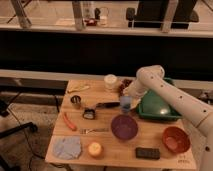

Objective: Place sponge in plastic cup

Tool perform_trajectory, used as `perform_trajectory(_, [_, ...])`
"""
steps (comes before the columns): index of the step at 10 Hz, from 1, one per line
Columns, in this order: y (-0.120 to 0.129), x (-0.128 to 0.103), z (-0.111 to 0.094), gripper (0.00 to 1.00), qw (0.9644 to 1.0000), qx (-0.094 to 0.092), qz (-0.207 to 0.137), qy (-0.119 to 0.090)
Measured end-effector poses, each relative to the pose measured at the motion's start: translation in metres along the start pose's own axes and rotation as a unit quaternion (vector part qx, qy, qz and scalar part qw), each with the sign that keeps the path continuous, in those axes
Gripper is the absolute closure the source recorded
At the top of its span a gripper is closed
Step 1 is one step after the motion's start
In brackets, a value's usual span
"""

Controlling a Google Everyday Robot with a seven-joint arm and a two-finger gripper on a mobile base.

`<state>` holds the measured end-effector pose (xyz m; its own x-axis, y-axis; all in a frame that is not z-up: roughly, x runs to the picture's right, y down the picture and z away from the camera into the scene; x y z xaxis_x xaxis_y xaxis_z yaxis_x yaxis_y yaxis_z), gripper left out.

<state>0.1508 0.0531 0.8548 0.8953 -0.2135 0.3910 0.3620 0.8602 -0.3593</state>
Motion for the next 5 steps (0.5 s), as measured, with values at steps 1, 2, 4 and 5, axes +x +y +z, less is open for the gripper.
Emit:
perform_trajectory(1, [0.0006,-0.0004,-0.0001,0.37,1.0000,-0.001,0.000,-0.001])
perform_trajectory(2, [0.0016,-0.0008,-0.0008,0.33,1.0000,-0.001,-0.001,-0.001])
perform_trajectory(4, [0.0062,0.0042,-0.0048,0.33,1.0000,0.001,0.001,0.000])
perform_trajectory(5, [0.0078,0.0054,-0.0061,0.33,1.0000,0.001,0.000,0.000])
